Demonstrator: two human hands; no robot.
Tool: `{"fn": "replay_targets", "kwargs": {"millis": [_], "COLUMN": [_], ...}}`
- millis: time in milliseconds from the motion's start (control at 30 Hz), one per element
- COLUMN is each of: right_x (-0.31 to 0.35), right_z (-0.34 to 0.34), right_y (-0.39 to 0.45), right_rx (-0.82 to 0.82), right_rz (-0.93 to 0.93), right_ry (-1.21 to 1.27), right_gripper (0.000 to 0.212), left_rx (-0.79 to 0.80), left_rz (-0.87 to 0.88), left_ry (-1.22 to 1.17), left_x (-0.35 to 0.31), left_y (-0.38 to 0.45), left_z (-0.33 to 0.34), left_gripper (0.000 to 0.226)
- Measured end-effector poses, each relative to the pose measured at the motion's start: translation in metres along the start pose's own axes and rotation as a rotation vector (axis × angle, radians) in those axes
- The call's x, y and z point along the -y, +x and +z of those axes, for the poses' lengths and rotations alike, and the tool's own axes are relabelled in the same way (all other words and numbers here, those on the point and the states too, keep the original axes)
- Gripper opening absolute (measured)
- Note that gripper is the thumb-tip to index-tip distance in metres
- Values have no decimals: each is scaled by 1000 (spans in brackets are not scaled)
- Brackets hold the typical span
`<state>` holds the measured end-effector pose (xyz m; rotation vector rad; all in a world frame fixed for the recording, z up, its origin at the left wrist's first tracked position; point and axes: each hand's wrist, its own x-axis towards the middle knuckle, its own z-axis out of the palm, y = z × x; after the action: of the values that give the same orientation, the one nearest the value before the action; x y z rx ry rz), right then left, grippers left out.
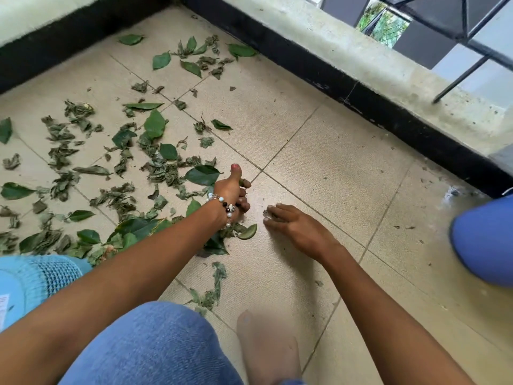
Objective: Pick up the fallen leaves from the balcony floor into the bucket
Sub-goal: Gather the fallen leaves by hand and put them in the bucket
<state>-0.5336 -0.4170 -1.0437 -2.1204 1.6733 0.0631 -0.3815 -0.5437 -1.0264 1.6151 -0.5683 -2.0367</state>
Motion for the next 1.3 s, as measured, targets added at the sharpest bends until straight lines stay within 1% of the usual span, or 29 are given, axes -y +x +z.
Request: {"fn": "replay_targets", "kwargs": {"millis": [67, 167, 233, 267, 300, 333, 400, 467, 500, 533, 567, 600, 667, 700, 733, 767, 833, 900, 933, 967, 1033, 1067, 1100, 1133, 1200, 1233, 1267, 1300], "right_x": [2, 2, 2, 4, 5, 7, 14, 18, 17, 14, 13, 13, 19, 24, 29, 33, 47, 57, 61, 64, 65, 62, 57, 53, 48, 48, 50, 53], "right_z": [3, 7, 10, 11, 13, 13, 11, 7, 7, 9, 6, 1, -13, -21, -27, -32, -38, -40, -40, -38, -36, -34, -31, -28, -20, -15, -10, -5], "right_y": [-2, -4, 0, 3, 5, 7, 8, 9, 11, 13, 16, 18, 22, 25, 28, 32, 40, 45, 45, 46, 43, 42, 40, 38, 35, 35, 36, 38], "right_rx": [-44, -106, -100, -110, -130, -176, -221, -260, -278, -319, -335, -351, -473, -562, -628, -651, -594, -526, -530, -564, -665, -682, -628, -482, -117, -19, 15, 10], "right_rz": [72, 59, 35, 48, 51, 35, 17, 24, 32, 60, 137, 249, 455, 503, 507, 484, 419, 312, 262, 234, 290, 339, 373, 370, 262, 208, 176, 157], "right_ry": [-3, -104, -168, -162, -169, -194, -277, -300, -282, -215, -80, 140, 662, 846, 945, 1003, 999, 843, 759, 739, 872, 905, 858, 737, 464, 344, 267, 230], "right_gripper": [37, 34, 33, 27, 16, 10, 24, 27, 25, 19, 13, 11, 14, 17, 20, 22, 21, 16, 14, 13, 11, 12, 17, 26, 51, 57, 57, 55], "left_rx": [1, 11, 11, 15, 22, 32, 57, 73, 75, 72, 60, 47, 38, 48, 60, 71, 77, 41, 9, -19, -36, -55, -89, -124, -167, -179, -180, -176], "left_rz": [-8, -7, -20, -32, -42, -50, -64, -77, -79, -77, -70, -63, -60, -73, -84, -90, -77, -27, -2, 15, 25, 32, 39, 44, 50, 47, 33, 17], "left_ry": [18, 77, 119, 130, 137, 139, 131, 118, 119, 124, 133, 141, 142, 131, 106, 76, 50, 34, 31, 29, 23, 32, 45, 54, 56, 40, 19, 5], "left_x": [1, 7, 13, 15, 16, 17, 19, 18, 18, 18, 17, 15, 13, 11, 10, 9, 6, 2, 0, -4, -10, -13, -15, -19, -28, -32, -35, -36], "left_y": [0, -2, -1, -1, 0, -1, -3, -6, -6, -6, -5, -5, -7, -9, -12, -15, -18, -17, -18, -18, -16, -15, -13, -12, -9, -8, -7, -6], "left_z": [1, 2, 4, 4, 5, 6, 9, 11, 11, 11, 10, 8, 7, 7, 7, 7, 9, 10, 9, 6, -3, -9, -15, -21, -30, -35, -39, -43], "left_gripper": [53, 51, 50, 50, 50, 51, 53, 55, 55, 55, 54, 53, 51, 50, 49, 47, 48, 49, 47, 44, 37, 35, 35, 36, 39, 41, 44, 46]}}
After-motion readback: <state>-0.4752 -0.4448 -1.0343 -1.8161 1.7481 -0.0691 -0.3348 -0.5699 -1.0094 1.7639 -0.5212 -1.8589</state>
